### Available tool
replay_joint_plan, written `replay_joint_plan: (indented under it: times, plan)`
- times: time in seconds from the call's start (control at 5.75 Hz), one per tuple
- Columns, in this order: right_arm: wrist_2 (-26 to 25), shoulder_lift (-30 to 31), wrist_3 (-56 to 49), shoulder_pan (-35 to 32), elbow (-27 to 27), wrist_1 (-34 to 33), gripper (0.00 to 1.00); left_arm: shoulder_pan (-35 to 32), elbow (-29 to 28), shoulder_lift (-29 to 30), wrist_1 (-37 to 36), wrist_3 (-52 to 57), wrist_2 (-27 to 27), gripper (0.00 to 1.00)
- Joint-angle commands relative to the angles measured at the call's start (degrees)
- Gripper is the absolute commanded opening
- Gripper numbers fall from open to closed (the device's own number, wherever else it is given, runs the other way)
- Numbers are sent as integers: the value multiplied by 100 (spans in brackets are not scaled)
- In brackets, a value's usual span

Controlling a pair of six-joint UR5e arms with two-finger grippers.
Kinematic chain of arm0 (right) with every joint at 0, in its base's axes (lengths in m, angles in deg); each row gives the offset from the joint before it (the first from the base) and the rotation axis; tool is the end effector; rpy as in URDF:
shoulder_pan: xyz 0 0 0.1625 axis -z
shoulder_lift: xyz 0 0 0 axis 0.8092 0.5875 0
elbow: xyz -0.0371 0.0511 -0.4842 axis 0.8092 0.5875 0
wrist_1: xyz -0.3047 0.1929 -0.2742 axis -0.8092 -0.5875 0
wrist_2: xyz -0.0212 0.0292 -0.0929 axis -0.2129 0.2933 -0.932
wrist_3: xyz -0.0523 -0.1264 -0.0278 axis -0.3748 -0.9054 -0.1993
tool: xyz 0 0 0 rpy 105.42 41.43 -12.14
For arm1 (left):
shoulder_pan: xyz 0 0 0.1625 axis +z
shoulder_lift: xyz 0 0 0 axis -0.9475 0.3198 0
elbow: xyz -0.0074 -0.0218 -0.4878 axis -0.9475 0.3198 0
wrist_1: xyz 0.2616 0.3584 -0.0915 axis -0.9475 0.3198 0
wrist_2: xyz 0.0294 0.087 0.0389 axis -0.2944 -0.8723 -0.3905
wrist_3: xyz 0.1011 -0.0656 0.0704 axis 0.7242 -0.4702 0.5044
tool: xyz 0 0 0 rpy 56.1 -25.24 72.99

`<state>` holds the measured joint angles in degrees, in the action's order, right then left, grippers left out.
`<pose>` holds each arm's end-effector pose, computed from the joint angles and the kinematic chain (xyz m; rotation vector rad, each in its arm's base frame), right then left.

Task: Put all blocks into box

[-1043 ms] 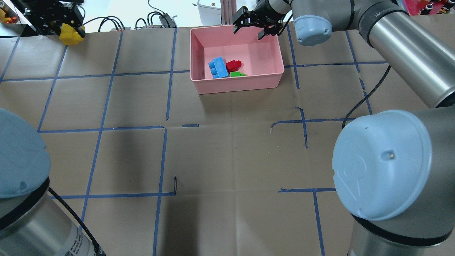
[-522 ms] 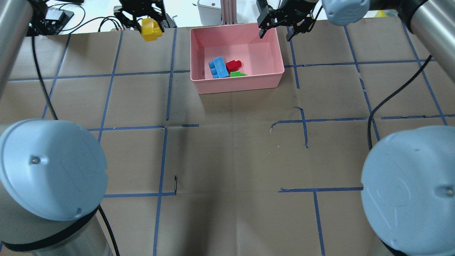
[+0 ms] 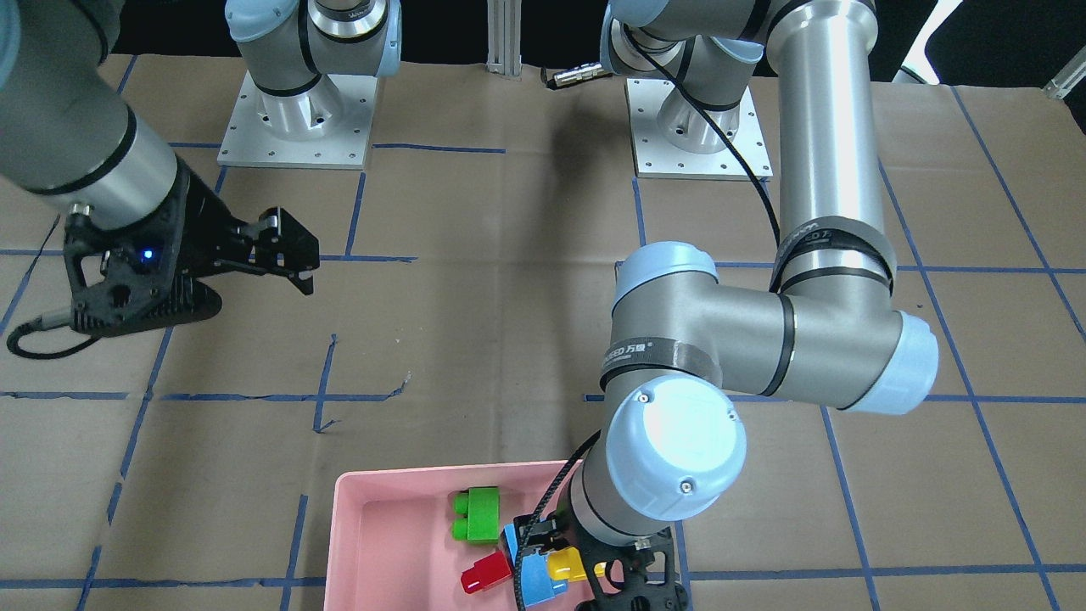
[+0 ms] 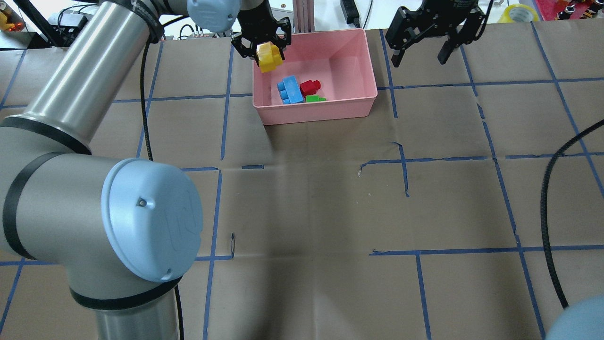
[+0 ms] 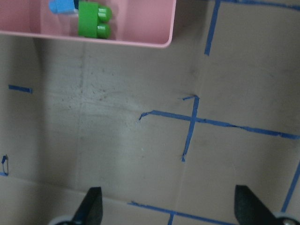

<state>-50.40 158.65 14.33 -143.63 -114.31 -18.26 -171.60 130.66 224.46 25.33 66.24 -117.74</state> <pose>0.1441 -0.6340 0.5259 -0.2481 3.0097 0.1465 -0.3032 -0.8531 0.3049 0.2827 -3.0242 0.0253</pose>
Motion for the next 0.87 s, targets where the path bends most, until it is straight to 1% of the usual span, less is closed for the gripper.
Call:
replay_joint_plan:
  times: [0.0,0.17,0.35,0.52,0.7]
  plan:
    - [-307,991,14,-47,-957,164,100,-83,38,276,-271,-92,-30,29]
    - [-290,1587,40,-47,-1834,111,100,-100,12,206,-280,-109,-48,99]
    - [-282,1854,-12,-47,-2322,-272,100,-83,12,-30,-254,-92,-91,100]
    - [-299,1866,-4,-39,-2396,-415,100,4,108,-519,-1,-13,-83,100]
    - [-334,1866,66,-39,-2353,-416,100,258,265,-1003,523,370,-83,100]
